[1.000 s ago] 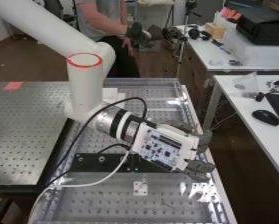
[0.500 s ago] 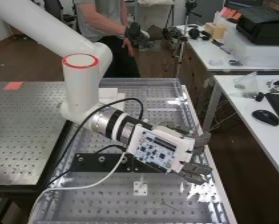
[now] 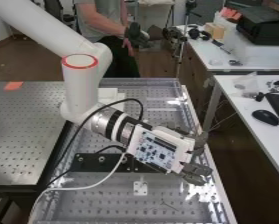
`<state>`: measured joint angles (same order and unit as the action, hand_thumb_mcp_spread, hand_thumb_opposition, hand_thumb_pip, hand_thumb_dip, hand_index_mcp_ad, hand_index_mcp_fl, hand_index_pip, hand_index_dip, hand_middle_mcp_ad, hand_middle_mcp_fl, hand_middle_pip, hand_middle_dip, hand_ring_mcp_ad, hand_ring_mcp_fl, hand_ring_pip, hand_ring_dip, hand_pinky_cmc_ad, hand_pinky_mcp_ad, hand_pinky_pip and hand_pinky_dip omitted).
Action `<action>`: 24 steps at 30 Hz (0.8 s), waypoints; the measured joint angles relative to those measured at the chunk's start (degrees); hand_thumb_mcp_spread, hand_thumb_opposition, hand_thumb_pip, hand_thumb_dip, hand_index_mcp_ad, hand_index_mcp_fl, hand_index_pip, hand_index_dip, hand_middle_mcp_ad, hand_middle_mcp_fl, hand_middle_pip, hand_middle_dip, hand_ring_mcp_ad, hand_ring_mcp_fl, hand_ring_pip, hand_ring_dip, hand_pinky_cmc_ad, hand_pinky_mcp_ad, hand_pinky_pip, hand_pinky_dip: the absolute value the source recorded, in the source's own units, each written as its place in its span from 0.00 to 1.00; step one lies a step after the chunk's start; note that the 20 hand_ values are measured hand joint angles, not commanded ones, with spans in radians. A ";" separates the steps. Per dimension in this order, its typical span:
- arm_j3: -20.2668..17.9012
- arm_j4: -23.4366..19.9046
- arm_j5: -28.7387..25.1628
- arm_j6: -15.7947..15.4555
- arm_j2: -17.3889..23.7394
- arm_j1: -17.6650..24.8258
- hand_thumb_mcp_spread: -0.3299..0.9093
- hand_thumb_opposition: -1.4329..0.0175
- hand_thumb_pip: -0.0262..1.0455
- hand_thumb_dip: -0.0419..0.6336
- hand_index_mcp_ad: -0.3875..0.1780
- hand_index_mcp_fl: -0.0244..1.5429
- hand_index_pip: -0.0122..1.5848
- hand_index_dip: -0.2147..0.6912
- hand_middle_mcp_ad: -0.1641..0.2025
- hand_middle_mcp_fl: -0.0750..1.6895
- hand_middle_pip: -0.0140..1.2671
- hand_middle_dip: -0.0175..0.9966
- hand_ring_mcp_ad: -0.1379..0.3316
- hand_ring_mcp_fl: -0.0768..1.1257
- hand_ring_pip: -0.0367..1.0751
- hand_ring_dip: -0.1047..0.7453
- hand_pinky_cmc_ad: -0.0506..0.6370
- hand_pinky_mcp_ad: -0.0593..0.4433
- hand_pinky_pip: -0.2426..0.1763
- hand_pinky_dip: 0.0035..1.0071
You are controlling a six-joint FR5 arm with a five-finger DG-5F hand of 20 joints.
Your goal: Grab the chopstick and place it in the clear container
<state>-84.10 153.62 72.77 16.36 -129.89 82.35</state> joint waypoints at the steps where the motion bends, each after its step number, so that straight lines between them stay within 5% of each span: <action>1: 0.04 0.00 0.01 -0.11 0.00 -0.06 0.69 0.39 0.64 0.52 0.38 0.55 0.35 0.43 0.40 0.54 0.30 0.64 0.66 0.43 0.10 0.56 0.63 0.45 0.56 0.21; 24: 0.78 0.60 0.08 -0.14 -0.46 -0.10 0.69 0.39 0.62 0.53 0.37 0.59 0.33 0.42 0.40 0.56 0.29 0.64 0.65 0.46 0.10 0.56 0.64 0.45 0.57 0.18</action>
<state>-83.32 154.22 72.85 16.22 -130.35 82.25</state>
